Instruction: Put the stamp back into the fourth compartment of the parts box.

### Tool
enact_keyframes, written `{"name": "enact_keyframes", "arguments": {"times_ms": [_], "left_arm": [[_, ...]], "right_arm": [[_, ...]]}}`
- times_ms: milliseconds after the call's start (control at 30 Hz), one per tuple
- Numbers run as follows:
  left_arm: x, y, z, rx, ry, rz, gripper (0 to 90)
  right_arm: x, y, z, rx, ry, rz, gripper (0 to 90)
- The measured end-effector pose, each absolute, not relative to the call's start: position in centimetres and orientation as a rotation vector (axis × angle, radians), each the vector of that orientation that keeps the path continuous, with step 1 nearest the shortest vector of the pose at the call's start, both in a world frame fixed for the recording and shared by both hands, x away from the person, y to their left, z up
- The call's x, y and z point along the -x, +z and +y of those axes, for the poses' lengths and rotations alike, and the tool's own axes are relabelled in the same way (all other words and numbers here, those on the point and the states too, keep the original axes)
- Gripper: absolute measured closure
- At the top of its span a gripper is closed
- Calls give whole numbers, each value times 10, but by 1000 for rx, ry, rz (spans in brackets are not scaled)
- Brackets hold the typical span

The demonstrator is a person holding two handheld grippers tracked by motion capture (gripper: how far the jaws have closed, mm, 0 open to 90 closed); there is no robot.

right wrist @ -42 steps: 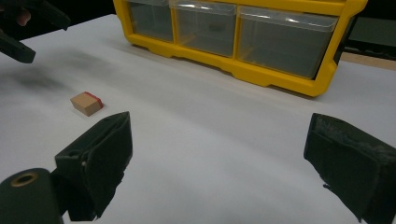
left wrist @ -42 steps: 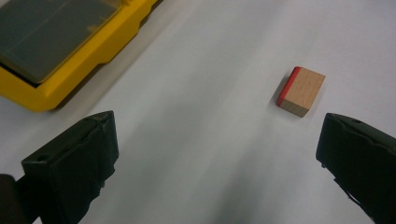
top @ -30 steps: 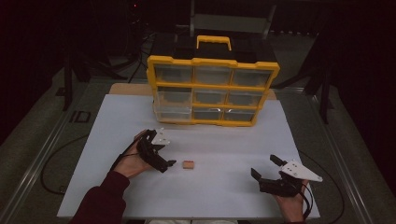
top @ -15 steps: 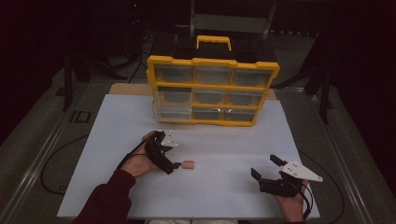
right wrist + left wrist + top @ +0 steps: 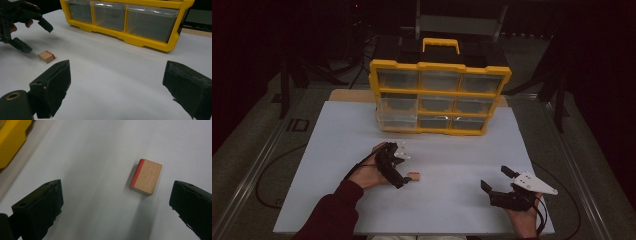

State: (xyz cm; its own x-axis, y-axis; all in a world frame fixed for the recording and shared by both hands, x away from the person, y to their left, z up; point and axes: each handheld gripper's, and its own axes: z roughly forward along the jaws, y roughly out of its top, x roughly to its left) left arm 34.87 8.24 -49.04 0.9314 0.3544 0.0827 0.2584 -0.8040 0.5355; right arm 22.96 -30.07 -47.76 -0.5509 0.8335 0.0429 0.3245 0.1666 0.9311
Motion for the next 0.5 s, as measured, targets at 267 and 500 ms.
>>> {"name": "enact_keyframes", "arguments": {"times_ms": [267, 500], "left_arm": [[-350, -499, 71, -2624, 170, 423, 0], [-352, -501, 64, -2644, 136, 424, 21]], "right_arm": [[-229, -478, -301, -1098, 1376, 1966, 78], [-230, -478, -301, -1100, 1379, 1965, 78]]}}
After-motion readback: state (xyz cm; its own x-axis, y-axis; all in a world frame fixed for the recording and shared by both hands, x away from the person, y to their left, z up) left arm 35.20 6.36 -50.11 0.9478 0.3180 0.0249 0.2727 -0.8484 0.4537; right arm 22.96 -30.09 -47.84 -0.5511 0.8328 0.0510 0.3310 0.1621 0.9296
